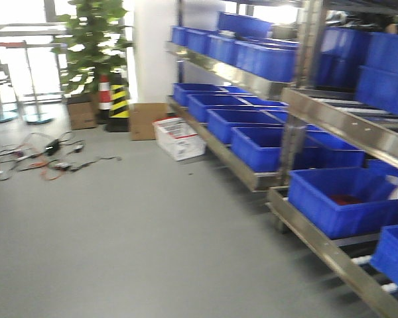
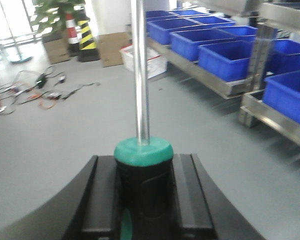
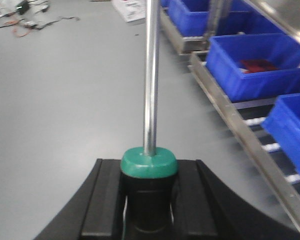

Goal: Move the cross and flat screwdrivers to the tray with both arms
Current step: 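Drive along the blue-bin shelves to the roller rack with the grey tray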

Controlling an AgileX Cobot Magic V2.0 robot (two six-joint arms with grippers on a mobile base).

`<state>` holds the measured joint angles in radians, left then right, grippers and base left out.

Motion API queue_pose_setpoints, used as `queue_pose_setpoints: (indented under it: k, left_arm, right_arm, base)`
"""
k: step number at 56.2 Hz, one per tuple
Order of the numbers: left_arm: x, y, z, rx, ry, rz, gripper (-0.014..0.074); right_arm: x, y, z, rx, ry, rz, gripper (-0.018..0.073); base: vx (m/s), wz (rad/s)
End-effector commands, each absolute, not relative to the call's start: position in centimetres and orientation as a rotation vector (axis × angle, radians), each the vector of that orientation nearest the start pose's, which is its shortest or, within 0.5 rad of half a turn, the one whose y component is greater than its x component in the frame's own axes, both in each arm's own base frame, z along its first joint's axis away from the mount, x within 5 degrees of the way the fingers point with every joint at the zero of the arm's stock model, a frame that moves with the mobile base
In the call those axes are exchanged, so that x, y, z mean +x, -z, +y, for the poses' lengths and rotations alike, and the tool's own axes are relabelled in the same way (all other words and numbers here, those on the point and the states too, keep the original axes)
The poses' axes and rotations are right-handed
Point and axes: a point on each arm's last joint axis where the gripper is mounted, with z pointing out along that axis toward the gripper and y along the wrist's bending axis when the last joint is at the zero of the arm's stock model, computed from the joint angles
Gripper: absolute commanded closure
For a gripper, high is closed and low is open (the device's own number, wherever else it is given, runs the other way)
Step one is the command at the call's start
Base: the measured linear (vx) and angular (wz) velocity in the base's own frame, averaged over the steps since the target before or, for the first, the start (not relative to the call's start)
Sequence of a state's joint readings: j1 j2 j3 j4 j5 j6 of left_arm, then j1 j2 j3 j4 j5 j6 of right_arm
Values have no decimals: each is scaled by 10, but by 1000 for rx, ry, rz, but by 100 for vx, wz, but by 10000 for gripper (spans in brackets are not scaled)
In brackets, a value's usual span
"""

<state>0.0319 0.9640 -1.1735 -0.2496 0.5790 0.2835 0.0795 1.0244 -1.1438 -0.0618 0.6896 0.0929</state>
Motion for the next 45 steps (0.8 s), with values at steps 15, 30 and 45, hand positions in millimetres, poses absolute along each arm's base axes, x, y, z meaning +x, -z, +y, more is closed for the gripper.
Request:
queue_pose_setpoints:
  k: [15, 30, 45]
  left_arm:
    - [186, -467, -6, 102, 60, 1703, 594]
    - [186, -467, -6, 102, 60, 1703, 594]
    - [186, -467, -6, 101, 60, 1703, 594]
  right_arm:
    - [205, -437, 12, -21, -32, 1912, 567]
    - [205, -437, 12, -21, -32, 1912, 567]
    - [205, -437, 12, -21, -32, 1912, 567]
  base:
    - [45, -79]
    - [37, -99]
    - [32, -95]
